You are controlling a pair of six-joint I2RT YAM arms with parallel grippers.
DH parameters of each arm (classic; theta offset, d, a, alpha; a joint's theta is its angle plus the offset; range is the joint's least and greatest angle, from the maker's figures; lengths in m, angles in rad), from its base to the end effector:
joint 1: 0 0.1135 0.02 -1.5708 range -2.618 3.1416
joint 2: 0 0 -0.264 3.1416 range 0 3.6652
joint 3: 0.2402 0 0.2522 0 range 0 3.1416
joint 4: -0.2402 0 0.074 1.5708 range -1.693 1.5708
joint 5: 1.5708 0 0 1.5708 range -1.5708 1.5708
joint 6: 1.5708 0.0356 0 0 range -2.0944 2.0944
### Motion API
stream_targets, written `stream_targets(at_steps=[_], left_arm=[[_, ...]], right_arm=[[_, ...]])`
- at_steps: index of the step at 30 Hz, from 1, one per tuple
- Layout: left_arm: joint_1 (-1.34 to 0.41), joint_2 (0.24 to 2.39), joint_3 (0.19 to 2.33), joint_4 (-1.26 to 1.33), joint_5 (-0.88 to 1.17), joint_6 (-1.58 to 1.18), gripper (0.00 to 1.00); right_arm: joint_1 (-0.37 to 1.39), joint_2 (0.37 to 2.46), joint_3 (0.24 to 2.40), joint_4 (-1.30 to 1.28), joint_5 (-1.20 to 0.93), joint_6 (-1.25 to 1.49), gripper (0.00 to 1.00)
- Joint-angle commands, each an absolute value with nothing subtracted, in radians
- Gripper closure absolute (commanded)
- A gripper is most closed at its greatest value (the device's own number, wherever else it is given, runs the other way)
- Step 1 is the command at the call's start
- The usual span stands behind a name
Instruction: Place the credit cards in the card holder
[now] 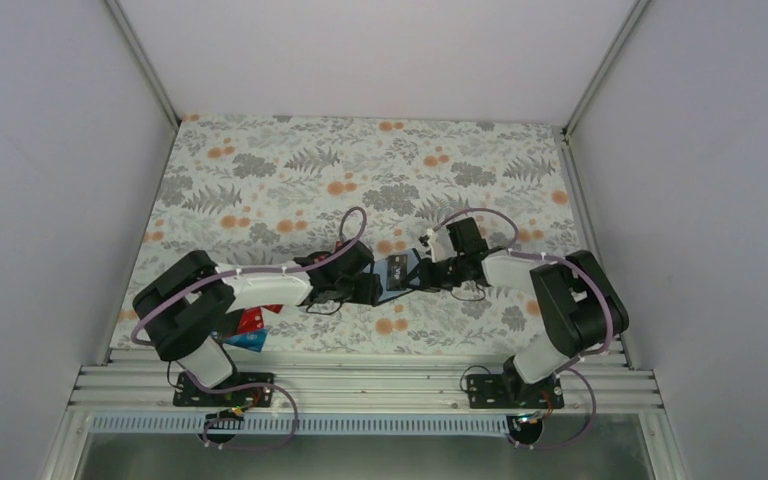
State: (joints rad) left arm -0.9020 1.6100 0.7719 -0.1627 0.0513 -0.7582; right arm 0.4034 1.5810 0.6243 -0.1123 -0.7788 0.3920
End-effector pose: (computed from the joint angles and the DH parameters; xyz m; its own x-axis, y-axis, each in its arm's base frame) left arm 0.1833 -0.2349 0.1431 -0.9296 0.0687 -0.3621 0.2224 0.8880 -0.4024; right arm 0.2299 0.1253 0.1248 -0.9706 -0.1186 -0.2092 -0.2373 0.6139 0.7529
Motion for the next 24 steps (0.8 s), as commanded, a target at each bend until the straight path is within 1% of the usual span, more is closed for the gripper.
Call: stream_targets(at_steps=[1,6,13,17,24], left_arm=[[-0.917,1.632,0.802,-0.189,-0.045,-0.788,0.38],[-0.918,1.637,0.789,-0.191,-0.084,-0.798,0.55],[-0.918,1.631,0.773,-0.185,-0.13,-0.78,0.71],[-0.918,1.613,0.756,-0.165,-0.143,-0.758,0.78],[-0.918,1.578,0.723,-0.133,-0.156,-0.678,0.84]], right_arm=[[0.424,1.601,0.611,-0.081,-0.792,0.389,0.96],[0.428,1.618,0.608,-0.077,-0.827,0.396,0.96],[0.433,1.656,0.609,-0.072,-0.891,0.404,0.96],[0.44,1.656,0.61,-0.065,-0.917,0.406,0.96],[0.451,1.745,0.634,-0.061,-0.947,0.404,0.96]])
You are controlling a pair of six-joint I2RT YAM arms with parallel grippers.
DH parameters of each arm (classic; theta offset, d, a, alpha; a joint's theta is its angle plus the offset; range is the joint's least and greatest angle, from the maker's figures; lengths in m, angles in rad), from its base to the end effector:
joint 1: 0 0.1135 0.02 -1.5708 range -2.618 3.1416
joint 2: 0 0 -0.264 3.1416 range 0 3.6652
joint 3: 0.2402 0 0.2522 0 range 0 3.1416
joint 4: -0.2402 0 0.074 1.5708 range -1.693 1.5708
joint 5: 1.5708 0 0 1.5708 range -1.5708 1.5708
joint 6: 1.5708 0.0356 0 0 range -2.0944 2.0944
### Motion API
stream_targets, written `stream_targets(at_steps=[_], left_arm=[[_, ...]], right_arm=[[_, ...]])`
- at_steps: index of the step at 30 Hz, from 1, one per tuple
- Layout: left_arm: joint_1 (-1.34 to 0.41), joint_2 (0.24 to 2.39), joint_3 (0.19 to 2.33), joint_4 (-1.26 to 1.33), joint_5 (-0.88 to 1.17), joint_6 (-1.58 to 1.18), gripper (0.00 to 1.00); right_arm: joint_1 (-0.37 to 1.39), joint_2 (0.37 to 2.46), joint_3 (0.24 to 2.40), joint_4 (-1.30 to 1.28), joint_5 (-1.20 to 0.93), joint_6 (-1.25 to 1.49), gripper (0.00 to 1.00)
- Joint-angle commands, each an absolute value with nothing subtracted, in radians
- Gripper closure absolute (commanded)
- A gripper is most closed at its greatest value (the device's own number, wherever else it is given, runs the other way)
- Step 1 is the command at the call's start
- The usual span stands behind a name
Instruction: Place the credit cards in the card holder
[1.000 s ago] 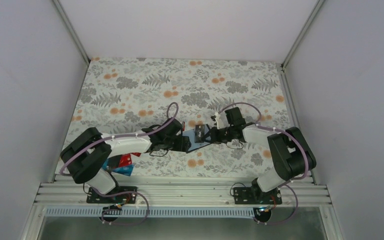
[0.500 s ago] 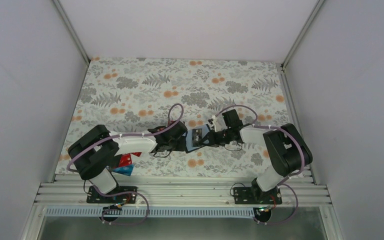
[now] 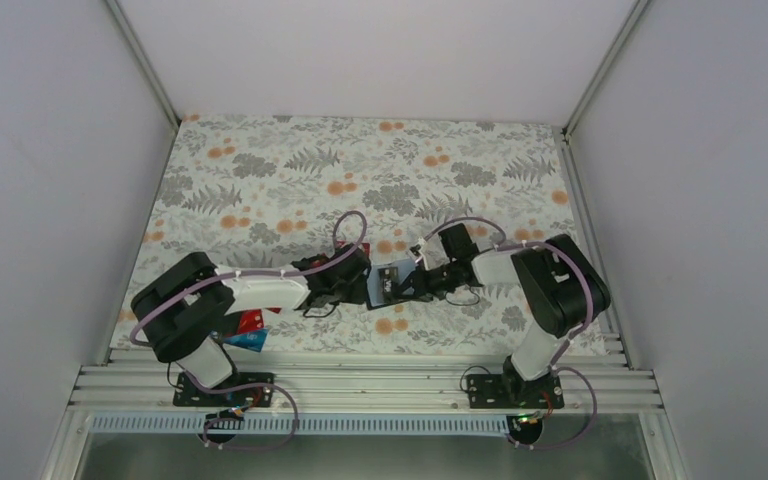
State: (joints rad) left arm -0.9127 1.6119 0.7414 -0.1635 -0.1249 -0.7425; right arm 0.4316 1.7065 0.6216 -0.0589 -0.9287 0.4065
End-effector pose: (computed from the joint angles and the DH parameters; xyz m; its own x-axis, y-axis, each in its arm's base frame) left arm 0.1812 -0.2271 0.1347 -0.8917 0.0565 -0.4492 0.1943 0.9439 -0.2669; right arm 0.2266 0.1358 0.0997 -0.9775 -0.1895 -0.0922 -0.1799 0.5228 0.8333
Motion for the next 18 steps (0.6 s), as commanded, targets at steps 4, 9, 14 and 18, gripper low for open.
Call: stream_targets(at_steps=[4,9,14,18], left_arm=[[-0.916,1.545,0.705,-0.126,-0.152,-0.622,0.85],[-0.91,1.514,0.694,-0.124,-0.146,-0.554,0.85],[-0.892,1.507,0.687,-0.121,-0.141,-0.535,0.86],[-0.882,1.504,0.677,-0.111,-0.132,-0.523,0.86]], right_arm=[[0.452,1.76,0.655,-0.07,-0.948,0.401,0.96],[0.465,1.77,0.667,-0.078,-0.979,0.397,0.96],[0.485,1.768,0.674,-0.09,-0.99,0.396,0.96],[0.492,1.782,0.685,-0.091,-0.992,0.393,0.96]])
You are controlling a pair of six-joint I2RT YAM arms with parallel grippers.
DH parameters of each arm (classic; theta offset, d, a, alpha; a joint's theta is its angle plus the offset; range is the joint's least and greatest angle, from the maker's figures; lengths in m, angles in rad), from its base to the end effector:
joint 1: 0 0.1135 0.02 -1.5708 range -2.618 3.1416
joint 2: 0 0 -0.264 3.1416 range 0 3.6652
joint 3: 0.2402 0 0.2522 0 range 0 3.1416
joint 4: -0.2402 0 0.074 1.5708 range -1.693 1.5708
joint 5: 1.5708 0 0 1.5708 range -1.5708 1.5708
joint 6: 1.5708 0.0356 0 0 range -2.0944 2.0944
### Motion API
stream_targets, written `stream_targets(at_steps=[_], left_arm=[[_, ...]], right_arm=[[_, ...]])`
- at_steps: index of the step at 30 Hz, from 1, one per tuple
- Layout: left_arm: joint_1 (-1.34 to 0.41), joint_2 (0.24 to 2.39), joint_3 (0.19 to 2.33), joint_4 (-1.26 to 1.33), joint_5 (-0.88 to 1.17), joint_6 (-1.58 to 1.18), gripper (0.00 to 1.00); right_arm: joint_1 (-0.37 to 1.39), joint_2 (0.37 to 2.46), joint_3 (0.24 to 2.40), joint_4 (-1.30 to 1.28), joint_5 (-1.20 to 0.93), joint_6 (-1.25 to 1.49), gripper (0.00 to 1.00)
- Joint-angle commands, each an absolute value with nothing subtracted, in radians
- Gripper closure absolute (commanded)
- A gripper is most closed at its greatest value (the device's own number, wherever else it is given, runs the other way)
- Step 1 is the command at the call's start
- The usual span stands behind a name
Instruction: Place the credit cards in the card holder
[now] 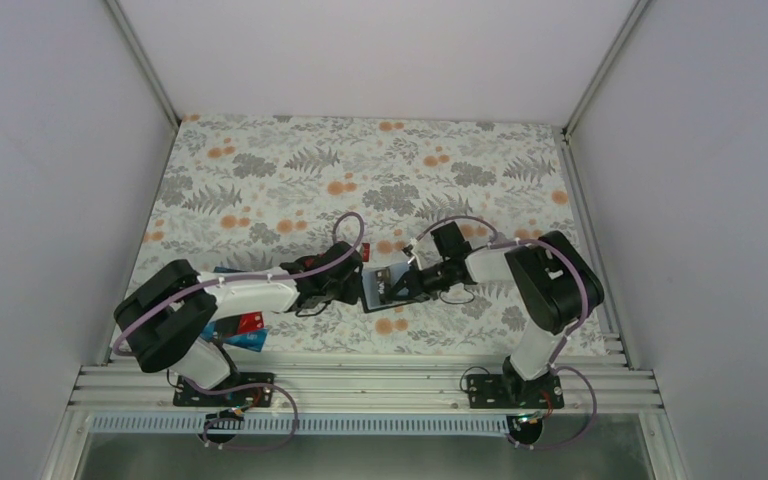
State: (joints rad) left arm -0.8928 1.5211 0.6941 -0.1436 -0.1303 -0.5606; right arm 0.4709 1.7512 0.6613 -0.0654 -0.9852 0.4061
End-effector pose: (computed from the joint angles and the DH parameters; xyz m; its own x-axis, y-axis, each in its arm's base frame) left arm 0.1784 -0.2141 0.1473 -0.8245 0.1833 -0.5354 0.3398 0.9169 -0.2095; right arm 0.2287 0.1497 0.0981 -0.9665 -0.2470 -0.0696 -0.1837 0.4763 0.8599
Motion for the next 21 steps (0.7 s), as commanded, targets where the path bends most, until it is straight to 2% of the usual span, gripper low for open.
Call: stream_targets(at_steps=[1,4,21], left_arm=[[-0.88,1.502,0.677,-0.11,-0.131,-0.518,0.87],[-0.874,1.498,0.677,-0.113,-0.132,-0.509,0.89],[-0.849,1.476,0.653,-0.103,-0.11,-0.495,0.9]], right_arm=[[0.493,1.788,0.688,-0.091,-0.992,0.393,0.96],[0.501,1.808,0.698,-0.088,-1.002,0.393,0.96],[0.539,1.874,0.748,-0.077,-1.039,0.387,0.96]])
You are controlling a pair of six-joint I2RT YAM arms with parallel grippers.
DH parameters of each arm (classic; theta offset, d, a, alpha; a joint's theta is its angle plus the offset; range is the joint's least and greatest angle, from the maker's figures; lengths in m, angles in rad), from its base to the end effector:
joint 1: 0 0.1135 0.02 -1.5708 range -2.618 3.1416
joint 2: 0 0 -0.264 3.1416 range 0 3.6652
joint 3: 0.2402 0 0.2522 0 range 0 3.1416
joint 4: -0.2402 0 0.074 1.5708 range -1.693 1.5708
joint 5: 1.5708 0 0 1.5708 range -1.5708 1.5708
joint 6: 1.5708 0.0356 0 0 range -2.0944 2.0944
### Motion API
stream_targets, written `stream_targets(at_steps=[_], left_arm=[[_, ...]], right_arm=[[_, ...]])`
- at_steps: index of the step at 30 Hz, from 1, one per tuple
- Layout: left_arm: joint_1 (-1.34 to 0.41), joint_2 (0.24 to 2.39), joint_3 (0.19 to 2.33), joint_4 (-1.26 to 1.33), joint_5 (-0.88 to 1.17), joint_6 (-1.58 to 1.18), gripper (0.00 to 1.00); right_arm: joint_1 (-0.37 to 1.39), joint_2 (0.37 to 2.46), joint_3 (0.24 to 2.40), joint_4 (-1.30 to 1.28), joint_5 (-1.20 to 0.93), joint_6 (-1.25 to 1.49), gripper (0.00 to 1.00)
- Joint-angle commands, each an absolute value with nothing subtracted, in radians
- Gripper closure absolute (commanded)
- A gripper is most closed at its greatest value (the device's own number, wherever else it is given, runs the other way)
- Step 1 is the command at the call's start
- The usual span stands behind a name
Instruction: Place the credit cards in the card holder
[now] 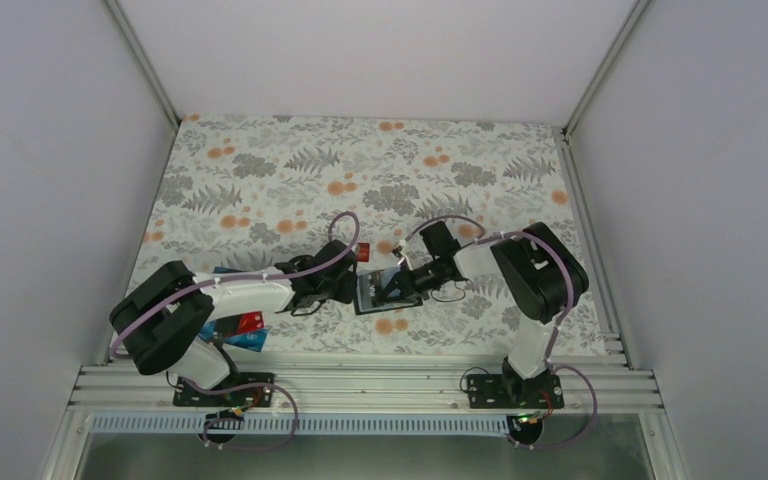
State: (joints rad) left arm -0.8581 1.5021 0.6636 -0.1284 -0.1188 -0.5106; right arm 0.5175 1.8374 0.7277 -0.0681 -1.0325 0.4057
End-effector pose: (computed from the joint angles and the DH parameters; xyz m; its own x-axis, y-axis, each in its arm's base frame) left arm 0.1813 -0.2033 0.1448 -0.8152 0.2012 -0.5431 0.3540 0.9152 -0.1924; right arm 0.2348 0.1688 0.0903 -0.9505 -0.3082 -0.0389 -0.1787 0.4403 0.8799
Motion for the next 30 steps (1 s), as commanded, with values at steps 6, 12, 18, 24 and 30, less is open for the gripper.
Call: stream_targets(at_steps=[6,12,18,24,30], left_arm=[[-0.839,1.481,0.646,-0.092,-0.099,-0.494,0.9],[-0.836,1.481,0.641,-0.088,-0.092,-0.503,0.9],[-0.834,1.483,0.629,-0.076,-0.079,-0.522,0.9],[-0.833,1.475,0.62,-0.076,-0.079,-0.531,0.9],[-0.831,1.443,0.626,-0.107,-0.091,-0.54,0.9]], right_arm=[[0.548,1.893,0.763,-0.077,-1.049,0.387,0.96],[0.565,1.912,0.785,-0.077,-1.048,0.398,0.96],[0.598,1.938,0.806,-0.077,-1.041,0.408,0.95],[0.602,1.953,0.815,-0.098,-1.026,0.405,0.92],[0.602,1.924,0.829,-0.15,-0.998,0.393,0.78]])
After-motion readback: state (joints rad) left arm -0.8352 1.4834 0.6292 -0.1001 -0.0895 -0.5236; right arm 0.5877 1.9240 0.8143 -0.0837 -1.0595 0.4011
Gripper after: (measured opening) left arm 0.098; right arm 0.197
